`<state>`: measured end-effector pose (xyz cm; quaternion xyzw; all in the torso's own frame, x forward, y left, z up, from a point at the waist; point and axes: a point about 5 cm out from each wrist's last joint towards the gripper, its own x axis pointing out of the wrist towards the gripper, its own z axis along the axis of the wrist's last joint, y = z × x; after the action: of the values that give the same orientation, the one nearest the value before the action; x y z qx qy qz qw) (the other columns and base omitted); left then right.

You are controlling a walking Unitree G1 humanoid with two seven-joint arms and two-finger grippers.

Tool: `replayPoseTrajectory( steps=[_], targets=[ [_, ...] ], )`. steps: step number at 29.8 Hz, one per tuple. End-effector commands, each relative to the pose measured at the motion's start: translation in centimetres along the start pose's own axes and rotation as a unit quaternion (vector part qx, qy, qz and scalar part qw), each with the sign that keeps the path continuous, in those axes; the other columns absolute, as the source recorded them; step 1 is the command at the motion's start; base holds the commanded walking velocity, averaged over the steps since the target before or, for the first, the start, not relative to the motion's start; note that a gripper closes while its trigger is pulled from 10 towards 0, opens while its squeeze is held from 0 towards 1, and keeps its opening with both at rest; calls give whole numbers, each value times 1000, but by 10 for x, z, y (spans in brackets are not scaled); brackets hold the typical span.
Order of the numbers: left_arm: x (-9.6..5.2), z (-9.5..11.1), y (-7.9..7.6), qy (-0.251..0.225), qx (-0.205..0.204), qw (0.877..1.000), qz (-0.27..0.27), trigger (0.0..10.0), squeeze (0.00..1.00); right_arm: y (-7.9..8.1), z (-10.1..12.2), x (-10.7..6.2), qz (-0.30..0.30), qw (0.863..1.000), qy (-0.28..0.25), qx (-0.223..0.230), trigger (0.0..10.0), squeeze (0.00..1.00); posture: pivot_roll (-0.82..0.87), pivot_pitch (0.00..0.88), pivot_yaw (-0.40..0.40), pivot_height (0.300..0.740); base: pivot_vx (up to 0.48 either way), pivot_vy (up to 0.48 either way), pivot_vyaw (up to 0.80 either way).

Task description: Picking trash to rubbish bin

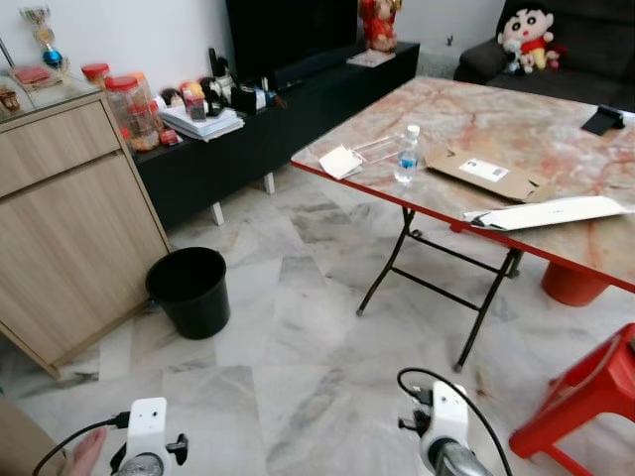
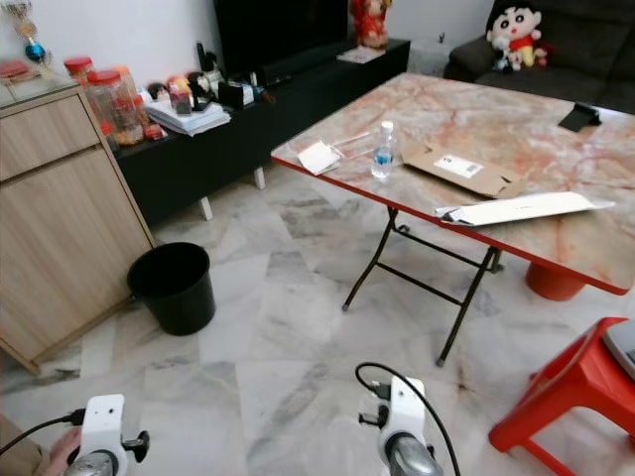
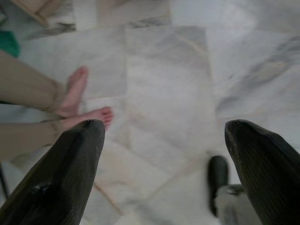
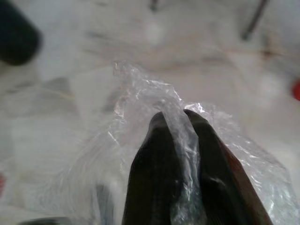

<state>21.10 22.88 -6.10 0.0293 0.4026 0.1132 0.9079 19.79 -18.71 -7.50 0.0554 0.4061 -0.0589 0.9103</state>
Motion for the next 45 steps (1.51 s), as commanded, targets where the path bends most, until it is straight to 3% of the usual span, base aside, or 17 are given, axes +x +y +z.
replayPoseTrajectory(
  steps=[1, 11, 17, 26, 45],
  targets=[
    [-1, -7, 11, 13, 6, 1000, 15, 10000, 0, 13, 10, 3, 18, 1000, -15, -13, 10000, 0, -9, 0, 27, 740, 382, 0, 794],
    [-1, -7, 12, 13, 2, 1000, 15, 10000, 0, 15, 9, 3, 18, 1000, -11, 5, 10000, 0, -1, 0, 26, 740, 380, 0, 479],
    [-1, -6, 12, 12, 3, 1000, 15, 10000, 0, 17, 11, 3, 27, 999, -19, -24, 10000, 0, -1, 0, 27, 740, 381, 0, 200],
    [-1, -5, 12, 11, -2, 1000, 17, 10000, 0, 20, 9, 3, 30, 999, -13, -22, 10000, 0, 4, 0, 26, 740, 380, 0, 790],
    [-1, -3, 14, 8, -14, 1000, 23, 10000, 0, 24, 11, 4, 36, 999, -16, -32, 10000, 0, 16, 0, 20, 740, 381, 0, 181]
  ],
)
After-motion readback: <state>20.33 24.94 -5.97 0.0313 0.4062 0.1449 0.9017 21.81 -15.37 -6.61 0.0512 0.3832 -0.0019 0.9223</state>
